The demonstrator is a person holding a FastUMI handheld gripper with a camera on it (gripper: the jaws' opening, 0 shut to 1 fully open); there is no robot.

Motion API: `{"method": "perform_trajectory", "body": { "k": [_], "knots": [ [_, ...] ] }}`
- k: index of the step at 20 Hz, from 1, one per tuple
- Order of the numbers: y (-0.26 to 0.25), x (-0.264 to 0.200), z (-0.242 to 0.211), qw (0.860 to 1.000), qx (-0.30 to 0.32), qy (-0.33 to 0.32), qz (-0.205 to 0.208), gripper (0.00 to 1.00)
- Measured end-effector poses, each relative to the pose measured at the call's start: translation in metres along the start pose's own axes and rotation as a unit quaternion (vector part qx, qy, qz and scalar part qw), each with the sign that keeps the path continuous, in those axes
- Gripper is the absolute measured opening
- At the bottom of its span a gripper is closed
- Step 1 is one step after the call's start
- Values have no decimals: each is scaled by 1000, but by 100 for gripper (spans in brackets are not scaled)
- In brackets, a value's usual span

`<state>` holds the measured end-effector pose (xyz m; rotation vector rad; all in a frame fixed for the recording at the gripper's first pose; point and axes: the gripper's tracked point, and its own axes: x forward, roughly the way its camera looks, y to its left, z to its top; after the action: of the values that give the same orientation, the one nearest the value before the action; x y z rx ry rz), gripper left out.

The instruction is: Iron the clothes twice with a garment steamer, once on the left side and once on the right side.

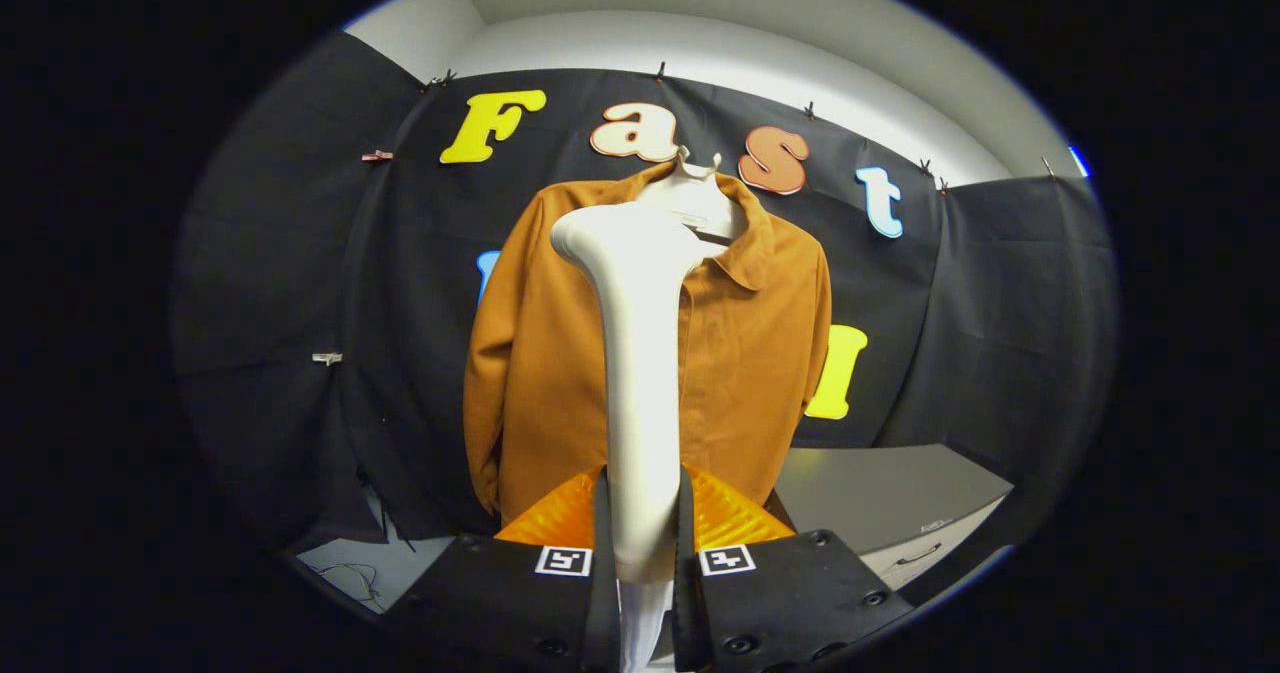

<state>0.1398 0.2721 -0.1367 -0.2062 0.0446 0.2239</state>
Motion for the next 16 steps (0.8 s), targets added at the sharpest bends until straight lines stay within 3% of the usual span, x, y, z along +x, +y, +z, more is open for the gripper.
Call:
{"method": "perform_trajectory", "body": {
  "k": [5,11,16],
  "knots": [
    [28,36,9,999,-35,-10,15,24],
    [36,85,-14,997,-73,5,1,24],
    [32,101,-37,995,-95,19,-8,24]
  ]
}}
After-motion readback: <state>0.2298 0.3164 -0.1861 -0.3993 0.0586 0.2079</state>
